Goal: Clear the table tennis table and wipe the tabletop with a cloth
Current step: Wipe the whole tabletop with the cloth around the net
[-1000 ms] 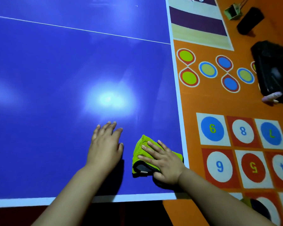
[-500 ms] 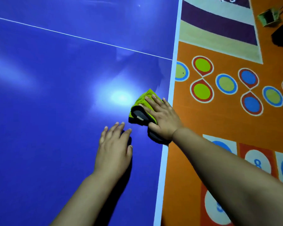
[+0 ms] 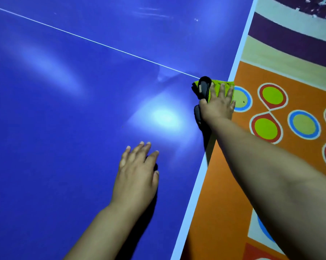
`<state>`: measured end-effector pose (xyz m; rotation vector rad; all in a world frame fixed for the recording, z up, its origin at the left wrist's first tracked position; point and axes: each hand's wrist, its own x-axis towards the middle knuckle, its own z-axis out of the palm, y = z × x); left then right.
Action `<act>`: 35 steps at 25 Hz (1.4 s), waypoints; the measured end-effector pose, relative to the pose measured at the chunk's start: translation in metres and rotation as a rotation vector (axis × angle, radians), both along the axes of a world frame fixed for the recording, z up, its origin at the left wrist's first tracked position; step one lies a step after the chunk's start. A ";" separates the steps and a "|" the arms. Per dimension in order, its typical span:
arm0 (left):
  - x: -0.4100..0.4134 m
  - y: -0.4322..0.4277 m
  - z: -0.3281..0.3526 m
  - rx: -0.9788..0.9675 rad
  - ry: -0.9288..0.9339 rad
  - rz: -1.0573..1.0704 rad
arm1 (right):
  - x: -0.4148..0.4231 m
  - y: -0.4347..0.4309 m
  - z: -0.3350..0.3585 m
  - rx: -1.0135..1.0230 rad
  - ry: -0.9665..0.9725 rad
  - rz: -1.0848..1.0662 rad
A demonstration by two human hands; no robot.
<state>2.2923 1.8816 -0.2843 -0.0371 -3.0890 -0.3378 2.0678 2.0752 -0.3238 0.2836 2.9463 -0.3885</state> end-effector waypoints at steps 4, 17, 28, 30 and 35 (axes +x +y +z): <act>0.040 -0.010 0.009 0.005 0.001 0.053 | 0.075 -0.012 0.009 -0.074 -0.011 -0.004; 0.276 -0.031 0.050 -0.033 0.035 0.135 | 0.414 -0.063 0.019 -0.059 -0.170 0.338; 0.367 -0.023 0.090 -0.045 0.094 0.126 | 0.554 -0.055 0.070 -0.148 -0.373 0.696; 0.359 -0.009 0.104 -0.022 0.110 0.089 | 0.560 -0.043 0.086 -0.286 -0.312 0.652; 0.329 0.029 0.136 0.050 0.061 0.040 | 0.537 -0.011 0.138 -0.442 -0.063 0.606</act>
